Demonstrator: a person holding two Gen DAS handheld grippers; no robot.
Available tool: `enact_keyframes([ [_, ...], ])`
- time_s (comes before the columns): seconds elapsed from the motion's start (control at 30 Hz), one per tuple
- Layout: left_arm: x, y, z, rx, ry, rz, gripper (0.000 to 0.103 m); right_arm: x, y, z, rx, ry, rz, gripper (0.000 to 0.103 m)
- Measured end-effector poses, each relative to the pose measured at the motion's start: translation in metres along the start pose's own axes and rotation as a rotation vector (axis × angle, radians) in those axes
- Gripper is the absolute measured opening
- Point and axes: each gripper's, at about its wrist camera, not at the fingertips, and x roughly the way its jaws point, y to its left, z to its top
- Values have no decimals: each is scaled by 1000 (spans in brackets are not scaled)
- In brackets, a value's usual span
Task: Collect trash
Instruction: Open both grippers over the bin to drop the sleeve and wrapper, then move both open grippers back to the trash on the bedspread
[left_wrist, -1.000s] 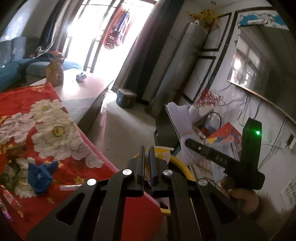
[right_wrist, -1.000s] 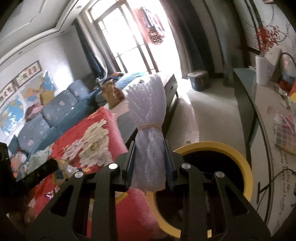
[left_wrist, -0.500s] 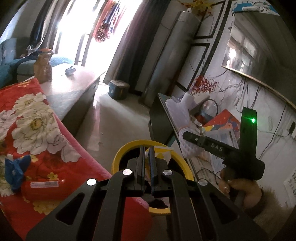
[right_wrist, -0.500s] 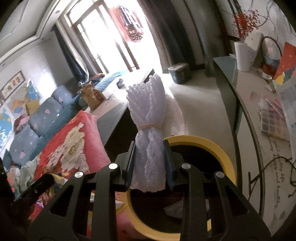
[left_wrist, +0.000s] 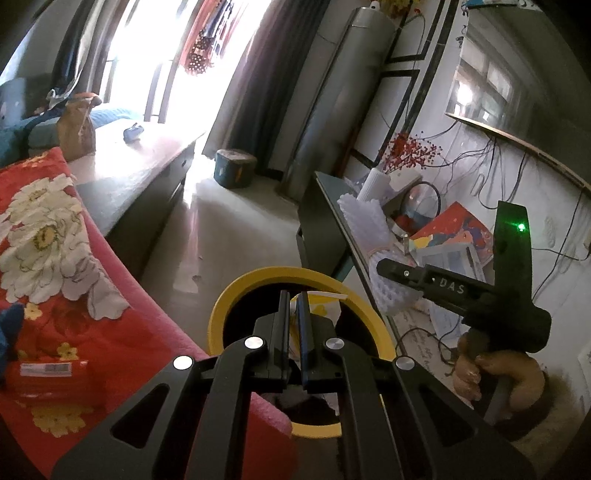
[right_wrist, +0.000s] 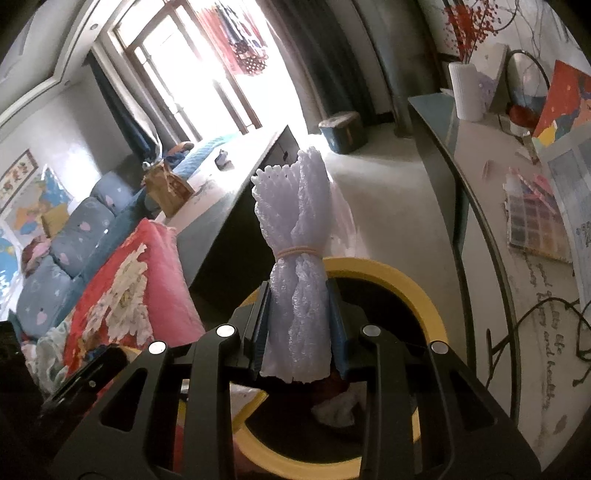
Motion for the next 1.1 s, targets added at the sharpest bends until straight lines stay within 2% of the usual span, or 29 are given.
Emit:
enact_keyframes([
  [0.03, 3, 1, 0, -6, 3, -4, 5, 3, -2, -1, 5, 17, 6, 27],
  [0.1, 15, 7, -2, -38, 49, -31, 23, 8, -7, -4, 25, 48, 4, 32],
  [0.13, 18, 10, -3, -57, 62, -35, 60, 10, -10, -5, 39, 63, 0, 40],
  [0.17, 19, 14, -4, -79, 65, -37, 79, 11, -11, -6, 48, 70, -1, 45],
  [0.2, 18, 17, -6, -83, 61, -38, 79, 13, -12, -7, 52, 75, -5, 47],
  [0.27, 14, 21, -8, -79, 68, -17, 79, 12, -11, -8, 53, 67, -20, 58],
  [0.3, 11, 24, -9, -84, 72, -11, 79, 11, -11, -8, 53, 59, -25, 61],
  [0.33, 7, 26, -9, -89, 68, -12, 85, 10, -10, -8, 54, 50, -29, 63],
  [0.37, 1, 28, -10, -87, 53, -4, 92, 10, -8, -8, 55, 45, -29, 65],
  [0.4, -5, 29, -11, -78, 41, 17, 94, 10, -6, -9, 53, 41, -25, 66],
  [0.67, -44, 38, -12, -62, -11, 109, 96, -1, 19, -12, -15, -2, -5, 79],
  [0.9, -76, 53, -16, -84, -57, 179, 96, -13, 48, -15, -85, -42, 32, 82],
  [1.1, -106, 66, -19, -108, -105, 223, 96, -17, 73, -20, -155, -40, 78, 83],
])
